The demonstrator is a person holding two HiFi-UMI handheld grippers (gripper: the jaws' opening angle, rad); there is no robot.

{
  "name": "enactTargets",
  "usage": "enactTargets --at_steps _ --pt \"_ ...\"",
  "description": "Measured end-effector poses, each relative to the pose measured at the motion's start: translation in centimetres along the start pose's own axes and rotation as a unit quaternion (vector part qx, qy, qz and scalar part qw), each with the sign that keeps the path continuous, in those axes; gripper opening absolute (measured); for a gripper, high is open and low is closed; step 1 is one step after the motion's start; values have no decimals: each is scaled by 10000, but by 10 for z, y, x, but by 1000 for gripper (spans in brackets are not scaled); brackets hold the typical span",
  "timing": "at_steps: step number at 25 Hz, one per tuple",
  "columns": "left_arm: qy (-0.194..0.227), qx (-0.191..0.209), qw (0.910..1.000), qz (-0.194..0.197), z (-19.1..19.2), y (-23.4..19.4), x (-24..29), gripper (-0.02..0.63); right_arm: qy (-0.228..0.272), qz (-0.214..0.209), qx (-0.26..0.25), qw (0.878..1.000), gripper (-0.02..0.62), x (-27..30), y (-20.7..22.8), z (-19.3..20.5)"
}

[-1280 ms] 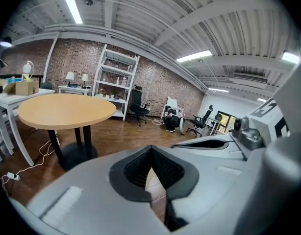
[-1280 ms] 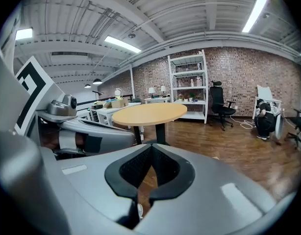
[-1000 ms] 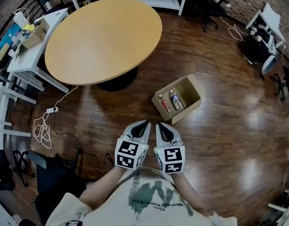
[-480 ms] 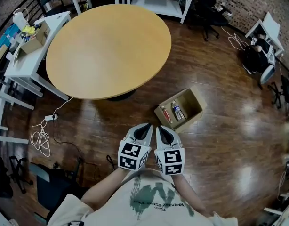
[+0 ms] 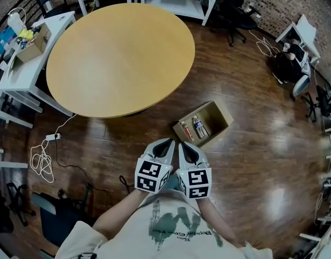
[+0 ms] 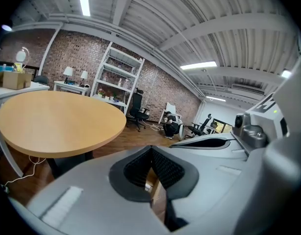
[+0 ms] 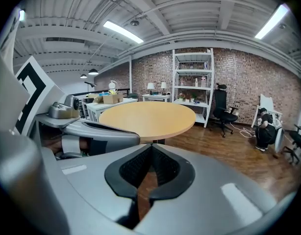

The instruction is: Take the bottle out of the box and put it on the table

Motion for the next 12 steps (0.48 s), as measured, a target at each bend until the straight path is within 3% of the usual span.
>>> enactTargets --at_steps 12 --pt "-84 325 9994 122 -14 12 52 0 181 180 211 9995 6 20 52 -4"
Point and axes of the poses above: the fingertips, and each gripper's own axes: x forward along the fingers, y to its right, z out of its underside, the point moved 10 cm from there along -x, backward along the fingers, and after that the axes turned 12 degrees about -z, right-handed, at the moved point
